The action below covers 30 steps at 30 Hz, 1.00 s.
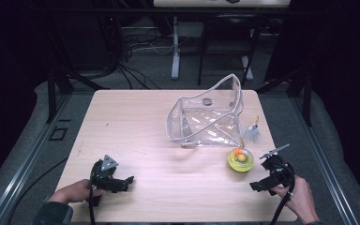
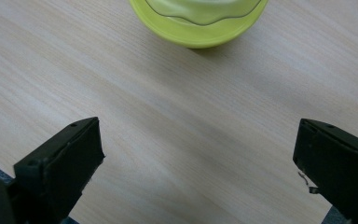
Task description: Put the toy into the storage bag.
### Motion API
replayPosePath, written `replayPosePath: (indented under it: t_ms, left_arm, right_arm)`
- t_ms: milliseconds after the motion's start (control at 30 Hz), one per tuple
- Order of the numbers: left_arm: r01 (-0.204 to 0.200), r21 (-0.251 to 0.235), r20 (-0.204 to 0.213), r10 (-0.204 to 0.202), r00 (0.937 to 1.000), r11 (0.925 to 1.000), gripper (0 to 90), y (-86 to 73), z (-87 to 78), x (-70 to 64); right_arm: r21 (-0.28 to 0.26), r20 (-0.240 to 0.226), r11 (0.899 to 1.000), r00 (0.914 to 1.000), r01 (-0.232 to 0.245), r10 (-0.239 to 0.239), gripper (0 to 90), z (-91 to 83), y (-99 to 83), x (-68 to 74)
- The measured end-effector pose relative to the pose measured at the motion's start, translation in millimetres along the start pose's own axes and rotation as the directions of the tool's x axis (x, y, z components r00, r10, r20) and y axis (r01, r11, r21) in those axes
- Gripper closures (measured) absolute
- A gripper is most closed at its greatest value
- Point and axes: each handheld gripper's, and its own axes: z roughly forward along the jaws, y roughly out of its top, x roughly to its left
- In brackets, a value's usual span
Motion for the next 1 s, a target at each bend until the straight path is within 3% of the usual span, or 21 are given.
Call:
replayPosePath:
  t_ms: [267,567,700,900,1000]
  left_arm:
    - [-0.001,0.001,0.000,0.001,1.0000,1.0000,0.0,-0.1,-0.1,0.1]
    - [0.000,0.000,0.000,0.000,1.0000,1.0000,0.0,-0.1,0.0,0.0]
    - [-0.002,0.001,0.000,0.002,1.0000,1.0000,0.0,-0.1,-0.1,0.1]
    - [-0.002,0.001,0.000,0.002,1.0000,1.0000,0.0,-0.1,-0.1,0.0]
    - [-0.002,0.001,0.000,0.002,1.0000,1.0000,0.0,-0.1,-0.1,0.1]
  right_arm:
    - [0.043,0.035,0.998,0.9983,0.045,-0.046,1.9,-1.9,6.1,6.0]
    - [0.011,0.029,0.999,0.9985,0.047,-0.047,2.3,-11.1,13.9,8.4]
    - [0.013,0.056,0.998,0.9968,0.057,-0.058,0.0,-18.2,19.1,9.8]
    - [0.007,0.018,0.996,0.9957,0.090,-0.090,0.0,-22.6,29.1,15.7]
    - [0.035,0.006,0.994,0.9943,0.106,-0.107,0.0,-23.1,34.7,18.1]
